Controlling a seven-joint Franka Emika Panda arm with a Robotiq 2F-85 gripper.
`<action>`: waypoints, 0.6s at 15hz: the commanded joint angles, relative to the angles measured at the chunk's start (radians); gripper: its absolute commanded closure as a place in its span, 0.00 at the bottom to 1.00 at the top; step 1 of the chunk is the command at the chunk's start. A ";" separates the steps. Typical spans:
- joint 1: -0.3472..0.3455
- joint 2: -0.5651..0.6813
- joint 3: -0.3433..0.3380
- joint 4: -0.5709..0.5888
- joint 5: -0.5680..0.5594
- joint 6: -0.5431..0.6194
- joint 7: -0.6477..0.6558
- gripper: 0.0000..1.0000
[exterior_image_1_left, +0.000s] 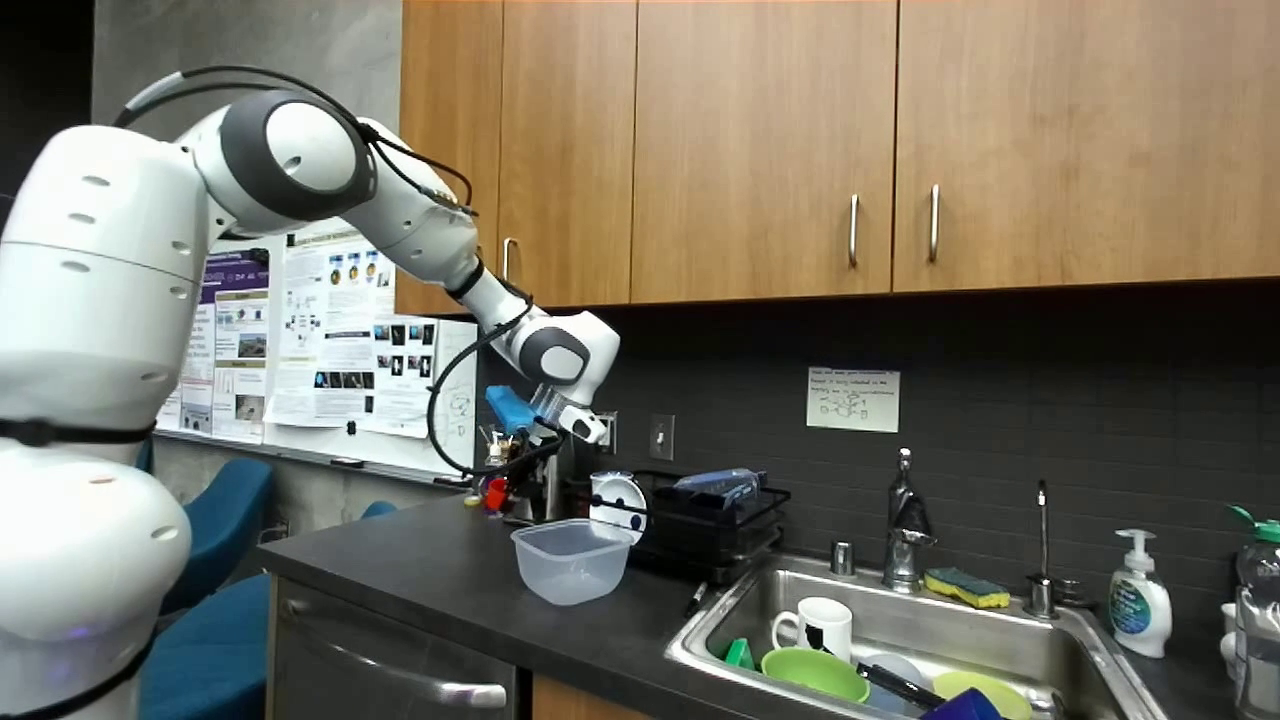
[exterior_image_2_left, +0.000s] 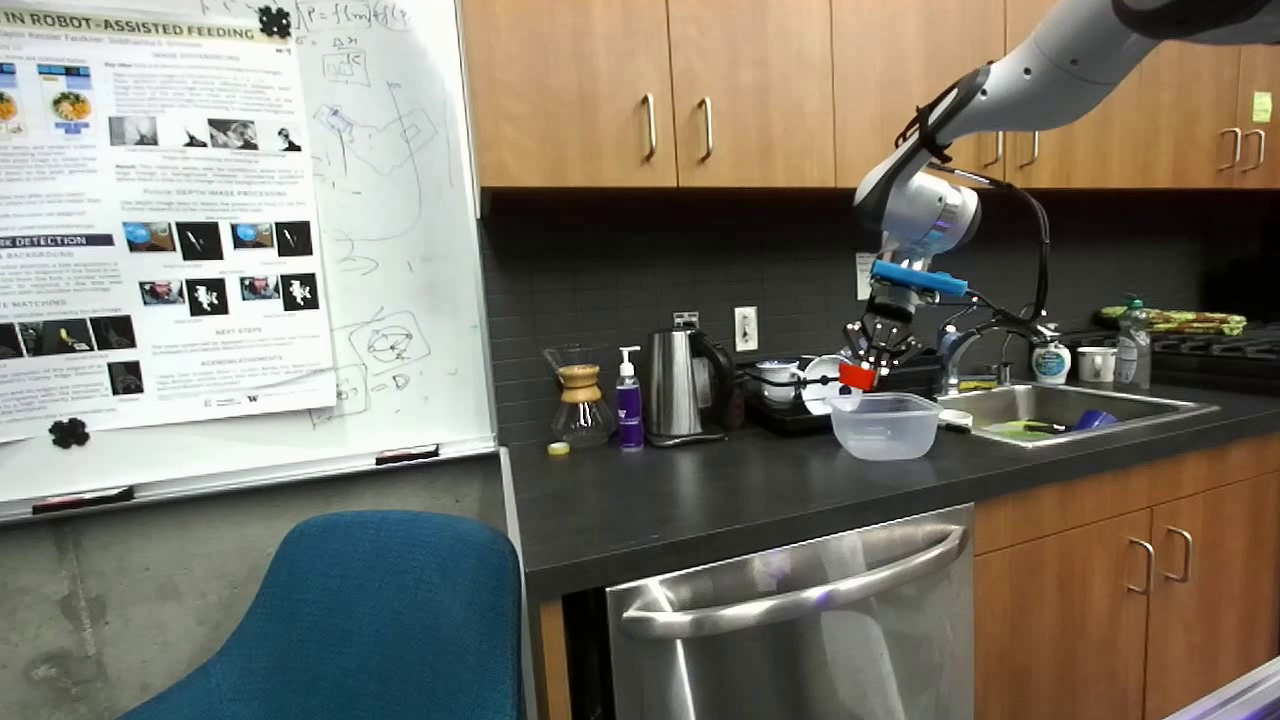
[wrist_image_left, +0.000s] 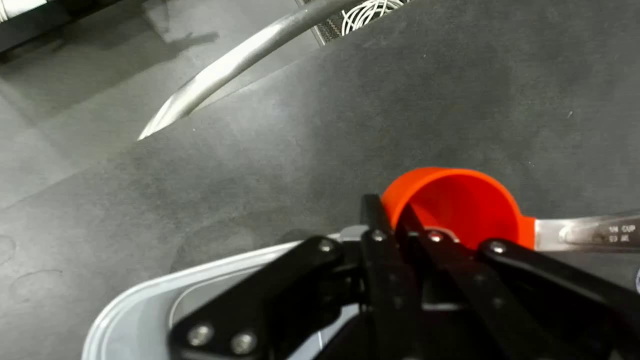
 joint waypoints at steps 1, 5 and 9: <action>-0.018 0.056 -0.006 0.100 0.016 -0.056 -0.016 0.98; -0.034 0.084 -0.013 0.155 0.012 -0.084 -0.006 0.98; -0.055 0.116 -0.027 0.229 -0.011 -0.126 -0.002 0.98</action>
